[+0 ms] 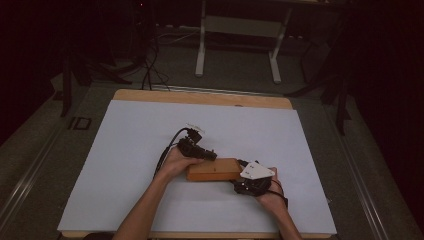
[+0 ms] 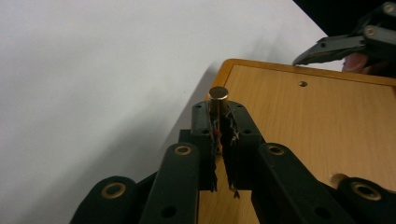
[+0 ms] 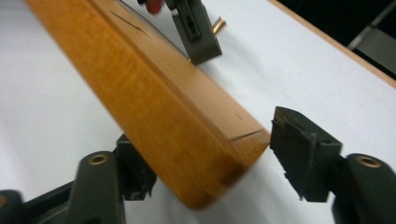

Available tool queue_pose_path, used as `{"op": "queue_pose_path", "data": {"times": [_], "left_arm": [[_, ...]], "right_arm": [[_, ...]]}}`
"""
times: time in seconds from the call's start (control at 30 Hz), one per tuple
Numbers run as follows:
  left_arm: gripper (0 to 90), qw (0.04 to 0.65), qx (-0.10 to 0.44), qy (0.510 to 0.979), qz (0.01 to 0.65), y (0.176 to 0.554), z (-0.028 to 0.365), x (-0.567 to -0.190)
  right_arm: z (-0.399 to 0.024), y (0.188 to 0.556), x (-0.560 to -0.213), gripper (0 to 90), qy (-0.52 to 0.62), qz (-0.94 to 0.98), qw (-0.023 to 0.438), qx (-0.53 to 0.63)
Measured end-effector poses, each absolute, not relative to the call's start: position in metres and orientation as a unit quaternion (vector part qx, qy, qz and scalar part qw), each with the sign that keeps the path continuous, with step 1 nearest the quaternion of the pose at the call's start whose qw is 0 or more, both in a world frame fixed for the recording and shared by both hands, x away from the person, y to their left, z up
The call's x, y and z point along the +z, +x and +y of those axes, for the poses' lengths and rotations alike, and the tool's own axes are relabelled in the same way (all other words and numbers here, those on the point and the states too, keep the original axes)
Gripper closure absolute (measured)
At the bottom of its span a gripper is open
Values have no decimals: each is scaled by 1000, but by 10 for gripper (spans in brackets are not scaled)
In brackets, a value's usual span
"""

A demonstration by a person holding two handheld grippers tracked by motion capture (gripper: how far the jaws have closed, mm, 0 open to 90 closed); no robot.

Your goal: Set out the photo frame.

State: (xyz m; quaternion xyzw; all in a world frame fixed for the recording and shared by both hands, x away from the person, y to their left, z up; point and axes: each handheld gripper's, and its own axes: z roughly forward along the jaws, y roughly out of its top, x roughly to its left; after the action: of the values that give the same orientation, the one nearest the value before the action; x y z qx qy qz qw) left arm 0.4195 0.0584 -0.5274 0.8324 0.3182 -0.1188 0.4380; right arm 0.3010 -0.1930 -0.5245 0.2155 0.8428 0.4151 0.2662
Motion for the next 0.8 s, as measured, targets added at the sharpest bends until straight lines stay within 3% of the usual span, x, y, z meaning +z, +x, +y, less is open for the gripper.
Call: {"op": "queue_pose_path", "data": {"times": [0.07,0.5,0.8], "left_arm": [[813,439,-118,834,312,419,58,-528],[584,464,-98,818,324,415,64,-525],[568,482,-73,805,337,407,82,-523]], "right_arm": [[-193,299,-522,421,205,841,259,429],[-192,300,-521,466,200,840,266,429],[-193,301,-521,466,202,841,262,429]]}}
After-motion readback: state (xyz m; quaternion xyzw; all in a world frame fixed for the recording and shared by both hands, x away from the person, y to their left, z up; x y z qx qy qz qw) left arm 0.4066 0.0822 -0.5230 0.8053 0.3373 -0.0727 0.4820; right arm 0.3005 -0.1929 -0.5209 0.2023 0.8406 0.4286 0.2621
